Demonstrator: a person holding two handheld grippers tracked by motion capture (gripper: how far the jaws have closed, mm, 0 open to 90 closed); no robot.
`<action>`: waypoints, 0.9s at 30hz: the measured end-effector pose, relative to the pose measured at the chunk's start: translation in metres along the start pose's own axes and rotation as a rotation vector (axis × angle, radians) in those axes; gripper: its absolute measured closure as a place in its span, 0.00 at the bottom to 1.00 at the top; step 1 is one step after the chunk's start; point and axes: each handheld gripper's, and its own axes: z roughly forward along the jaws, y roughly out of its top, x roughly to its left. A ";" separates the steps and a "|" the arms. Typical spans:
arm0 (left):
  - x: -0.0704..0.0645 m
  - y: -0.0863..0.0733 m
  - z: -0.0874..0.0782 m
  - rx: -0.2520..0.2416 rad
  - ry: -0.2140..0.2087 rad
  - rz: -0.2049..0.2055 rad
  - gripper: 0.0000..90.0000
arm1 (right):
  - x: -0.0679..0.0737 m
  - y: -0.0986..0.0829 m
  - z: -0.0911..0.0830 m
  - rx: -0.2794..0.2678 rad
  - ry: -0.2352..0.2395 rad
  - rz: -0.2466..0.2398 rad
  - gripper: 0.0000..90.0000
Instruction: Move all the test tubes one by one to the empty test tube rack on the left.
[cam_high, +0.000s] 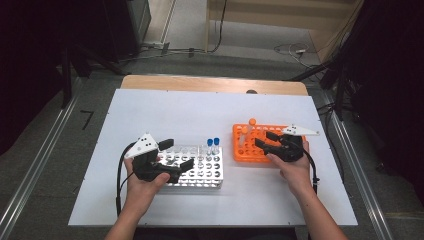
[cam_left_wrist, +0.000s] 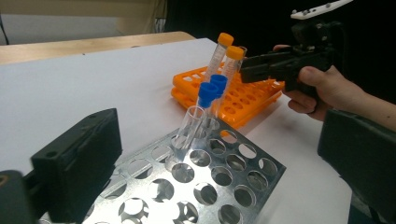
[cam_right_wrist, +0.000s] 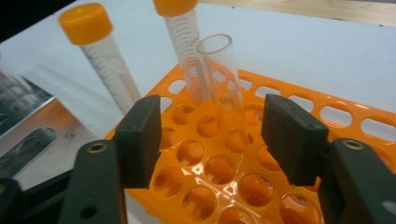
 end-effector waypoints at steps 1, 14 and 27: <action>0.000 0.000 -0.001 -0.004 -0.003 -0.003 0.00 | 0.000 0.000 0.002 -0.001 -0.009 -0.006 0.48; 0.001 0.000 0.001 0.003 -0.009 -0.012 0.00 | 0.000 -0.006 0.015 0.007 -0.090 0.023 0.68; 0.001 0.001 0.003 0.007 -0.012 -0.013 0.00 | 0.002 -0.010 0.013 -0.022 -0.129 -0.023 0.82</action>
